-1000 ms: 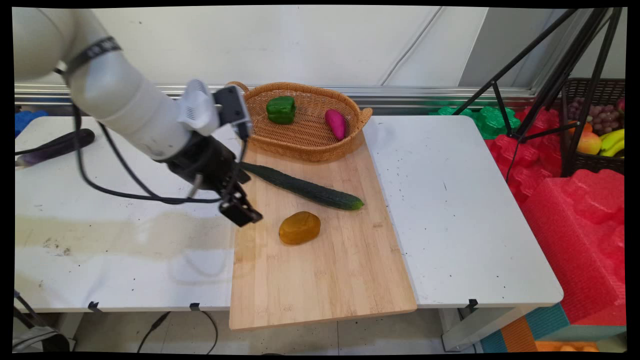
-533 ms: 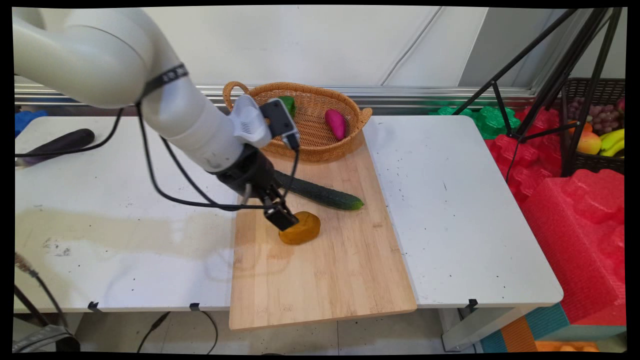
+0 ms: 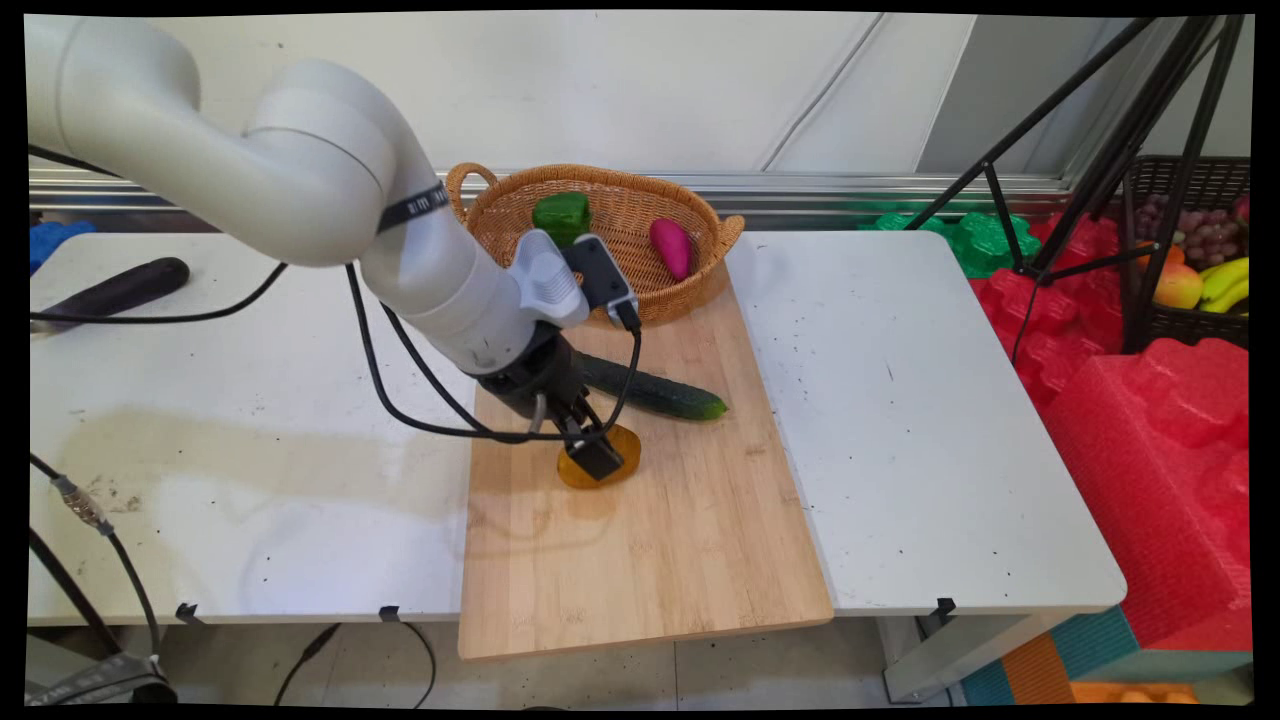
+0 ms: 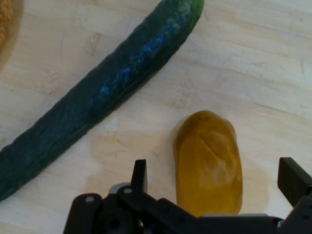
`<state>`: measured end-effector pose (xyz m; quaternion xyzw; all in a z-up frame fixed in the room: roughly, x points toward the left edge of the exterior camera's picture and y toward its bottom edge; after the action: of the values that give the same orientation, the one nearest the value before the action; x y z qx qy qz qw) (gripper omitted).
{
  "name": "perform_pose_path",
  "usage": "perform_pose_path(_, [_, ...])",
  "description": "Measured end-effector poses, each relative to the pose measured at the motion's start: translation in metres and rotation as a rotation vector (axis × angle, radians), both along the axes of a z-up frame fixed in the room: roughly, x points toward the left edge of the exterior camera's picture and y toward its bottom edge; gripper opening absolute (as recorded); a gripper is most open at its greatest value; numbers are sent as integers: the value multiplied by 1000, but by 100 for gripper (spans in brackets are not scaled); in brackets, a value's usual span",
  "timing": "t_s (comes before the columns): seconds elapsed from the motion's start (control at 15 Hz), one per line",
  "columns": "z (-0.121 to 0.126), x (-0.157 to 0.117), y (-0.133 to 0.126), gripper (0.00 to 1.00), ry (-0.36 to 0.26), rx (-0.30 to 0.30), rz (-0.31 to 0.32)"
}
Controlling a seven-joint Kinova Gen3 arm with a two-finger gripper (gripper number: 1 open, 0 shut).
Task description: Pick up the potato from the cutting board
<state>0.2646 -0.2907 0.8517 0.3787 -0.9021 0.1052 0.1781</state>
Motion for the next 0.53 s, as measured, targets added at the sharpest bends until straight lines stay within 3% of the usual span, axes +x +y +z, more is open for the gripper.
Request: perform_pose_path(0.53, [-28,-4,-9,100,-14,5,-7])
